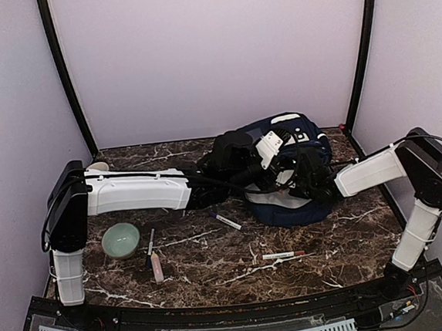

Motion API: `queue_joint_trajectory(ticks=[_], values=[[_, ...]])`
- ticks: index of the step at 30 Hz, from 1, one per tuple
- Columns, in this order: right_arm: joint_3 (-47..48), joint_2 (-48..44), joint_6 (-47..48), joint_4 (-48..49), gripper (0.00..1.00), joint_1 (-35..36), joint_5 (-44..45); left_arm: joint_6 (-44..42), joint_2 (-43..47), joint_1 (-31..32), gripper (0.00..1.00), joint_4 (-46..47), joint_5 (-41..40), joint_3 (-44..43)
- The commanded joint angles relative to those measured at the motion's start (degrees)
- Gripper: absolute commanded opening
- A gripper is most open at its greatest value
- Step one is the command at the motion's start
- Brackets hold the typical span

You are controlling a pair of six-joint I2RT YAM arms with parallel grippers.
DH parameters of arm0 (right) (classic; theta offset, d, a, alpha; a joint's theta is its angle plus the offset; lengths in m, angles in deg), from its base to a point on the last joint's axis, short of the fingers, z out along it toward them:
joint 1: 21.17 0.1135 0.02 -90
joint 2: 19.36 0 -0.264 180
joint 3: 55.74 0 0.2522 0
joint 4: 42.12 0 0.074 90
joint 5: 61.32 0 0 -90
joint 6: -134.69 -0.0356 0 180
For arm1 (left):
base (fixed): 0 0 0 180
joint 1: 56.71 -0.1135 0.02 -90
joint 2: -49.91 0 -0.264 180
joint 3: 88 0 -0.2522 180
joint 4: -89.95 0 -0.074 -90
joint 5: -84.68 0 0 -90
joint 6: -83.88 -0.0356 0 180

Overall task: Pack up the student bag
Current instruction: Adjust the book in the largest pocket of the bag.

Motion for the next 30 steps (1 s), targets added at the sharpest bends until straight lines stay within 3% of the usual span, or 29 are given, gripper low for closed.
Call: queue_joint_trajectory(ticks=[1, 8, 13, 23, 30], values=[[-0.6, 1.4, -0.1, 5.4, 0.24, -0.6, 3.1, 1.1, 7.9, 1.2, 0.0, 4.5, 2.2, 0.8], [-0.7, 1.8, 0.0, 5.2, 0.25, -0.8, 3.4, 1.5, 8.3, 1.2, 0.0, 5.0, 2.1, 1.9], [0.7, -1.9, -3.1, -5.4, 0.29, 0.0, -1.8, 2.1, 7.9, 1.2, 0.0, 4.9, 1.3, 1.5], [-3.8, -27.0, -6.2, -40.6, 0.4, 2.7, -21.8, 3.0, 5.6, 1.1, 0.0, 3.8, -1.4, -0.8], [-9.9, -43.2, -6.5, -53.1, 0.42, 0.8, -26.3, 5.7, 4.0, 0.4, 0.0, 3.2, 1.9, 0.7]])
